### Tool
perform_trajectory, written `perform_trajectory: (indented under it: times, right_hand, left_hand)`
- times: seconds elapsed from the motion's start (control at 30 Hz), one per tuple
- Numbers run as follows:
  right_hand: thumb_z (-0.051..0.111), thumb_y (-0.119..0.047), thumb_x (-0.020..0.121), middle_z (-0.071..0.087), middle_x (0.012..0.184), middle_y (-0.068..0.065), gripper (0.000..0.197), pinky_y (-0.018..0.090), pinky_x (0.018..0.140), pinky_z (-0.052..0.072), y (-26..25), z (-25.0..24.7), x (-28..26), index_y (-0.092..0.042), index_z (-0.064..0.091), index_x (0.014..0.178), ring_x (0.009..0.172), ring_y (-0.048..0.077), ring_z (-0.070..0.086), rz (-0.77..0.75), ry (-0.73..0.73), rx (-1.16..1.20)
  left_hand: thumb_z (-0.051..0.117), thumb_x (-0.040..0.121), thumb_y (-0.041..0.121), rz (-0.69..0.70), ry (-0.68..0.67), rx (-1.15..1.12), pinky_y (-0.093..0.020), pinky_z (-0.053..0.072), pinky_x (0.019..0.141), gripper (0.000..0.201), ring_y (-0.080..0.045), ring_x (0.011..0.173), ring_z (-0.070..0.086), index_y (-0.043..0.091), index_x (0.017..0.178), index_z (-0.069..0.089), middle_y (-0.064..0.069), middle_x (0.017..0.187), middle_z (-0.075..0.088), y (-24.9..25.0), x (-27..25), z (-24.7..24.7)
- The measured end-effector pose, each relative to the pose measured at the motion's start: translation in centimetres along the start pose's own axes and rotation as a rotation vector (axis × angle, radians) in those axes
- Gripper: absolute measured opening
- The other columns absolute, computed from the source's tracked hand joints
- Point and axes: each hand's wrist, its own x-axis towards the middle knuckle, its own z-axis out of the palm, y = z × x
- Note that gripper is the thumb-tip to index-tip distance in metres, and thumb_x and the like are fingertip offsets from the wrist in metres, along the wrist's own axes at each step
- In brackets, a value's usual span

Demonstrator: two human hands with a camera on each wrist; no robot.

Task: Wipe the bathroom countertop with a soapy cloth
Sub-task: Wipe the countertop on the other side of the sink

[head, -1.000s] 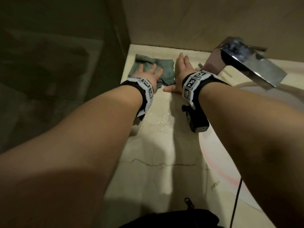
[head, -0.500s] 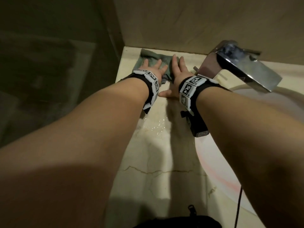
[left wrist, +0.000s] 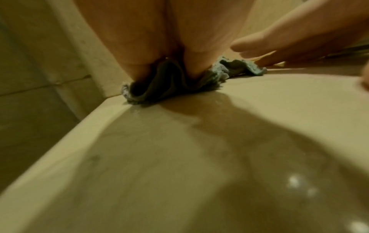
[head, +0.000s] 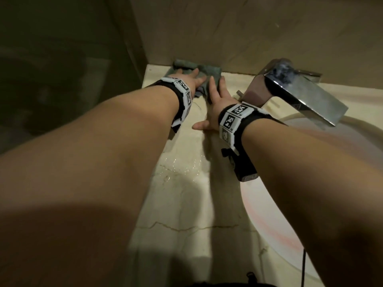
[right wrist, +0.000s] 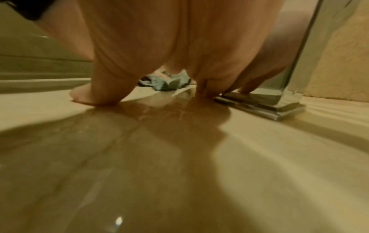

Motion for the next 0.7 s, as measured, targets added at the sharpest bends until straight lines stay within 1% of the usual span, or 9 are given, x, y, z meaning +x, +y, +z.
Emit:
perform_trajectory:
  times: [0.13, 0.27, 0.37, 0.43, 0.5, 0.53, 0.57, 0.63, 0.7]
  right_hand:
    - [0.07, -0.063, 0.065, -0.028, 0.156, 0.006, 0.132, 0.042, 0.117, 0.021, -0.3, -0.1, -0.5, -0.021, -0.026, 0.147, 0.148, 0.029, 0.011, 0.0, 0.003, -0.082]
    - [0.067, -0.064, 0.067, -0.027, 0.156, 0.006, 0.13, 0.045, 0.117, 0.019, -0.6, -0.4, -1.2, -0.02, -0.025, 0.147, 0.148, 0.029, 0.007, 0.007, -0.003, -0.123]
    - [0.068, -0.064, 0.065, -0.026, 0.157, 0.004, 0.131, 0.047, 0.116, 0.02, -0.8, -0.5, -1.4, -0.022, -0.025, 0.147, 0.147, 0.031, 0.009, 0.029, -0.001, -0.101]
    - [0.067, -0.064, 0.066, -0.026, 0.157, 0.004, 0.129, 0.046, 0.117, 0.018, -0.9, -0.6, -1.5, -0.022, -0.025, 0.147, 0.148, 0.031, 0.008, 0.033, -0.008, -0.115]
    - [0.063, -0.064, 0.071, -0.026, 0.157, 0.005, 0.125, 0.044, 0.118, 0.014, -1.1, -0.8, -2.0, -0.019, -0.025, 0.147, 0.148, 0.031, 0.002, 0.027, -0.015, -0.173]
    - [0.062, -0.064, 0.072, -0.025, 0.157, 0.005, 0.123, 0.044, 0.118, 0.013, -1.2, -0.9, -2.2, -0.018, -0.025, 0.147, 0.148, 0.031, 0.0, 0.025, -0.012, -0.183]
    - [0.062, -0.063, 0.072, -0.025, 0.157, 0.005, 0.123, 0.044, 0.118, 0.013, -1.3, -1.0, -2.5, -0.018, -0.024, 0.147, 0.148, 0.032, 0.001, 0.03, -0.009, -0.174]
    - [0.062, -0.062, 0.073, -0.024, 0.157, 0.004, 0.121, 0.044, 0.118, 0.014, -1.4, -1.1, -2.8, -0.019, -0.023, 0.148, 0.148, 0.032, 0.001, 0.041, 0.001, -0.169]
    - [0.058, -0.062, 0.077, -0.024, 0.157, 0.003, 0.117, 0.044, 0.118, 0.014, -1.5, -1.1, -3.2, -0.017, -0.023, 0.148, 0.148, 0.03, -0.003, 0.028, -0.001, -0.2]
  left_hand:
    - [0.061, 0.087, 0.001, -0.061, -0.01, 0.005, -0.051, 0.009, 0.119, 0.096, -0.034, 0.148, -0.005, 0.032, 0.151, -0.003, 0.004, 0.16, -0.016, -2.9, -0.3, 0.4]
    - [0.058, 0.089, 0.0, -0.148, -0.027, 0.03, -0.051, 0.013, 0.119, 0.092, -0.036, 0.148, -0.001, 0.028, 0.152, -0.003, 0.0, 0.16, -0.015, -5.7, -0.6, 0.8]
    - [0.058, 0.09, 0.003, -0.193, -0.073, 0.04, -0.044, 0.015, 0.12, 0.089, -0.03, 0.148, 0.001, 0.02, 0.152, -0.004, -0.005, 0.16, -0.016, -6.8, -1.0, 1.3]
    - [0.056, 0.091, 0.003, -0.204, -0.062, 0.05, -0.042, 0.015, 0.12, 0.084, -0.03, 0.148, 0.003, 0.014, 0.153, -0.001, -0.008, 0.16, -0.012, -6.7, -1.2, 1.7]
    - [0.047, 0.097, 0.01, -0.204, -0.037, 0.017, -0.044, 0.017, 0.119, 0.071, -0.032, 0.148, 0.007, 0.011, 0.153, 0.002, -0.01, 0.161, -0.006, -6.3, -1.7, 2.2]
    - [0.044, 0.099, 0.015, -0.208, -0.05, 0.001, -0.046, 0.016, 0.119, 0.069, -0.031, 0.148, 0.005, 0.011, 0.152, 0.0, -0.01, 0.161, -0.007, -6.1, -1.9, 2.5]
    - [0.048, 0.098, 0.019, -0.21, -0.083, -0.009, -0.048, 0.015, 0.119, 0.076, -0.03, 0.148, 0.001, 0.012, 0.152, -0.005, -0.009, 0.16, -0.01, -6.1, -2.1, 2.6]
    - [0.067, 0.086, 0.018, -0.214, -0.16, 0.022, -0.053, 0.018, 0.117, 0.101, -0.031, 0.148, -0.001, 0.016, 0.152, -0.01, -0.008, 0.159, -0.015, -5.9, -3.1, 3.2]
    - [0.071, 0.082, 0.012, -0.194, -0.184, 0.065, -0.053, 0.022, 0.116, 0.106, -0.032, 0.148, 0.003, 0.016, 0.152, -0.008, -0.009, 0.16, -0.015, -5.4, -4.3, 3.7]
